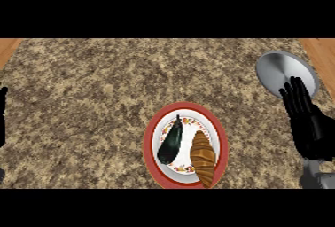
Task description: Pick the eggplant from the plate and place it in the pan
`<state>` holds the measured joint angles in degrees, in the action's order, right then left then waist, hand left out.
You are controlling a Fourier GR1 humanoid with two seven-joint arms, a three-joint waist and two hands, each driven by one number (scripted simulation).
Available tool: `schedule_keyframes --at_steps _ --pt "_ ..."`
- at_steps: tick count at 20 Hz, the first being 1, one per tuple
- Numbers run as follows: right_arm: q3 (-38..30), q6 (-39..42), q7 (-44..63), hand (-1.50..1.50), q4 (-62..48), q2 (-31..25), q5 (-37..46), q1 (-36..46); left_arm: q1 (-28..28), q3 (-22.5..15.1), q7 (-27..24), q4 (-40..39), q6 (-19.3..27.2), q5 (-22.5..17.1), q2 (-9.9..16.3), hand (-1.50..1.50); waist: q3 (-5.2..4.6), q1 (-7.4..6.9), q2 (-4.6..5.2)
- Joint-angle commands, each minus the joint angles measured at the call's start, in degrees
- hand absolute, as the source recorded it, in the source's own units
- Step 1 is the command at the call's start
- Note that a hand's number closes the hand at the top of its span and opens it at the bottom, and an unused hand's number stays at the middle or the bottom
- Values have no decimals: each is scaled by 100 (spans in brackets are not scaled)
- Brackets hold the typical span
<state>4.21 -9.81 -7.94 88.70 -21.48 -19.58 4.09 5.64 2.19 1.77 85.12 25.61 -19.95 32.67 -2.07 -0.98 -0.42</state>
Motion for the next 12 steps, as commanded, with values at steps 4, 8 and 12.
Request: schedule_keyframes --at_steps 4,8,12 --pt "9 82 -80 150 -303 975 -661 1074 243 -545 -5 69 -666 -178 -399 0 210 21 77" --pt "707 -924 510 150 -444 995 412 358 348 -1082 407 298 -855 -296 -743 0 193 160 34" --pt "1226 -978 -182 -150 433 728 1206 -953 300 -1032 795 623 -893 -346 -615 0 205 182 0"
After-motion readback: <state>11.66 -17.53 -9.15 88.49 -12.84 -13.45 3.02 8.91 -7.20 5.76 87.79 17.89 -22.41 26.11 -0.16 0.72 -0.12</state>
